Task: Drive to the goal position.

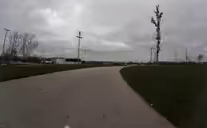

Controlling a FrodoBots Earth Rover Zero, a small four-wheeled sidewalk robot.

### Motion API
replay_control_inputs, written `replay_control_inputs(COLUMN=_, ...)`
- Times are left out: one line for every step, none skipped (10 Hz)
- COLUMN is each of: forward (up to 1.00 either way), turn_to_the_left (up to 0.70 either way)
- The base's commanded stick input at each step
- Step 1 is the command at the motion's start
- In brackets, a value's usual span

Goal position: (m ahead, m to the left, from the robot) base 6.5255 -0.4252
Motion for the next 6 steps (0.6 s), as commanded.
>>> replay_control_inputs(forward=1.00, turn_to_the_left=0.00)
replay_control_inputs(forward=1.00, turn_to_the_left=0.00)
replay_control_inputs(forward=1.00, turn_to_the_left=0.00)
replay_control_inputs(forward=1.00, turn_to_the_left=0.00)
replay_control_inputs(forward=1.00, turn_to_the_left=0.00)
replay_control_inputs(forward=1.00, turn_to_the_left=0.00)
